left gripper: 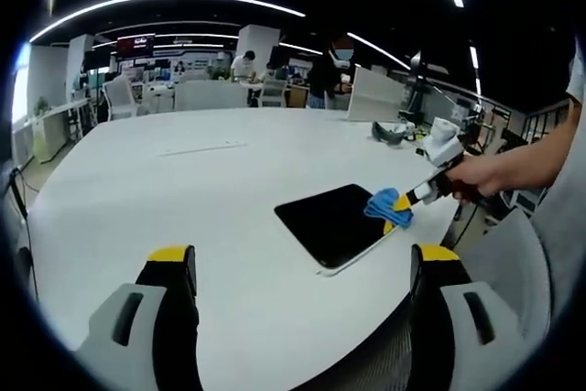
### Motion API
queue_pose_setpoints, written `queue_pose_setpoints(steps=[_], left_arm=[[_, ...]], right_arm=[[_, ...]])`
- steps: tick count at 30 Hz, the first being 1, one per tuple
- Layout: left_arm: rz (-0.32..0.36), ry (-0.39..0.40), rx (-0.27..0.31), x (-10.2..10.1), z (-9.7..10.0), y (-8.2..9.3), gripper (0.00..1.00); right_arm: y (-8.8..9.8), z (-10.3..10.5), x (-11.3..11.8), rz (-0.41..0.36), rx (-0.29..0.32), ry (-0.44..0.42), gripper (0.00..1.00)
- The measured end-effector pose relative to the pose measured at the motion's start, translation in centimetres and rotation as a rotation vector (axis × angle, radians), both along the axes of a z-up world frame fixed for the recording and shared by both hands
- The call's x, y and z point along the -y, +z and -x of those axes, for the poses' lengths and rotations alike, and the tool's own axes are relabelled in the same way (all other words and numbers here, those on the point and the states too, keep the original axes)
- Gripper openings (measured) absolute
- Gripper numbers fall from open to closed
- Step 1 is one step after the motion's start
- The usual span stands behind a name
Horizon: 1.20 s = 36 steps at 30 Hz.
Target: Wipe the mirror surface with the cleaning cloth until all visible marks leave the cleaned area.
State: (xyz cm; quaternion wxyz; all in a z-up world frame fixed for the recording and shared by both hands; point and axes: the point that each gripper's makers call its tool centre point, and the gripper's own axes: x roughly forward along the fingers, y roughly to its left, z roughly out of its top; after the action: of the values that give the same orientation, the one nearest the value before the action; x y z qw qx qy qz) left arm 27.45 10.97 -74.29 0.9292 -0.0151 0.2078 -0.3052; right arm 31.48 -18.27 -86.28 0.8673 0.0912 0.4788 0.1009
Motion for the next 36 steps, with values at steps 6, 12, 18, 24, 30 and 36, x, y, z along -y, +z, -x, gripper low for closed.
queue_pose_setpoints(steps=[6,12,18,24,30,36], left_arm=[[-0.009,-0.011,0.018,0.2,0.1,0.1,0.99],[-0.007,-0.013,0.023,0.3,0.1,0.2,0.99],[-0.020,-0.016,0.018,0.4,0.3,0.0,0.98],[-0.019,-0.008,0.029,0.2,0.2,0.1,0.99],[-0.023,-0.007,0.031,0.3,0.2,0.2,0.99],[-0.028,-0.005,0.040,0.2,0.2,0.3,0.99]], right_arm=[[-0.1,-0.3,0.1,0.007,0.000,0.002,0.00],[-0.1,-0.2,0.0,0.008,-0.007,-0.011,0.01],[0.0,-0.1,0.0,-0.009,-0.007,-0.027,0.01],[0.1,0.0,-0.1,-0.016,-0.017,-0.037,0.01],[0.1,0.1,-1.0,-0.025,-0.022,-0.037,0.01],[0.1,0.2,-2.2,-0.019,-0.027,-0.007,0.01]])
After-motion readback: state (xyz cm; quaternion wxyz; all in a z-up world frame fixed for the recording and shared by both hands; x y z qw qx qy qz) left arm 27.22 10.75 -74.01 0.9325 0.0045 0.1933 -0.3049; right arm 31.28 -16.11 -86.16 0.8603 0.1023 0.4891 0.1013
